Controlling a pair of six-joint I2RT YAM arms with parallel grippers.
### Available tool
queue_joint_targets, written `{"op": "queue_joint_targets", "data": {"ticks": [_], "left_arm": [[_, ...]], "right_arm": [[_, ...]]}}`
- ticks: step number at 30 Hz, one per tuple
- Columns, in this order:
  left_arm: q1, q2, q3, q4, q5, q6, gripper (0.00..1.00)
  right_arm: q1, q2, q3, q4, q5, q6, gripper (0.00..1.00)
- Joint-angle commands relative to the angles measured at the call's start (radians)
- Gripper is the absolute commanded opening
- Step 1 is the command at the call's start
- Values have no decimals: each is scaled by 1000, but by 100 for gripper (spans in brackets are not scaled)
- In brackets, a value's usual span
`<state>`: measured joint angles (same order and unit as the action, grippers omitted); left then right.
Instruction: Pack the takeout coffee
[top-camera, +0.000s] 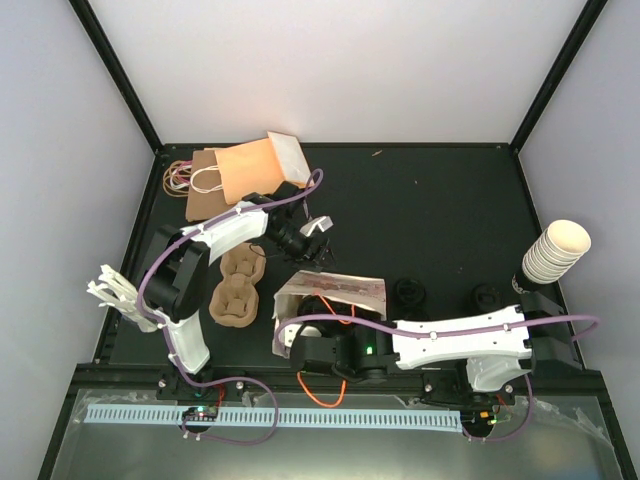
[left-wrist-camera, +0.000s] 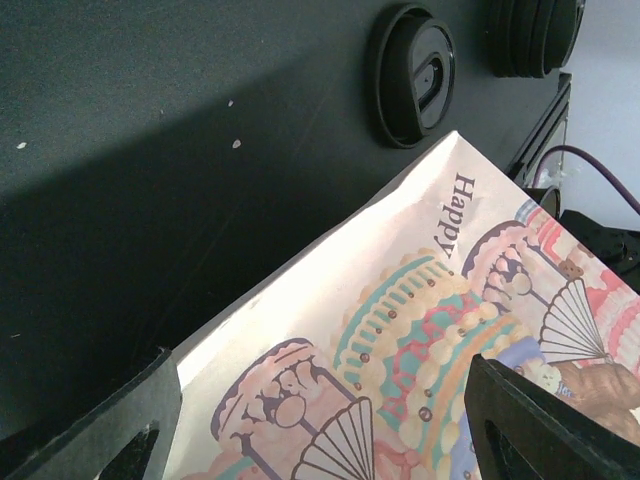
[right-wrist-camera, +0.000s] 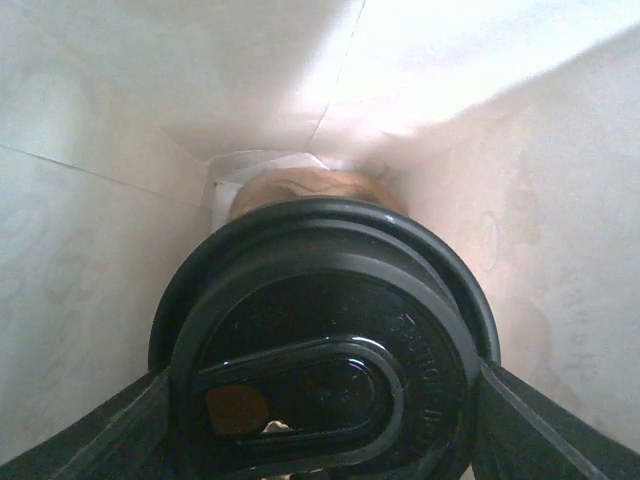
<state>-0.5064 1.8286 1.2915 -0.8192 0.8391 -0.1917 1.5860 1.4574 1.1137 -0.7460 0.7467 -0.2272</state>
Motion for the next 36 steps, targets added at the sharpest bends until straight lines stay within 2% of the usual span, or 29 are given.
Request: {"op": "queue_joint_targets", "data": {"ticks": [1, 8, 12, 36], "left_arm": [[-17, 6, -3, 11, 11, 1, 80], [-44, -22, -14, 12, -1, 5, 79], [-54, -40, -19, -2, -18, 18, 79], [-103, -143, -60, 27, -66, 2, 79]], "right_arm": [[6, -10, -28, 71, 129, -31, 27], [5, 79, -74, 160, 199, -60, 28], [-1, 110, -78, 178, 179, -54, 29], [-22, 67, -106, 157, 46, -29, 28]]}}
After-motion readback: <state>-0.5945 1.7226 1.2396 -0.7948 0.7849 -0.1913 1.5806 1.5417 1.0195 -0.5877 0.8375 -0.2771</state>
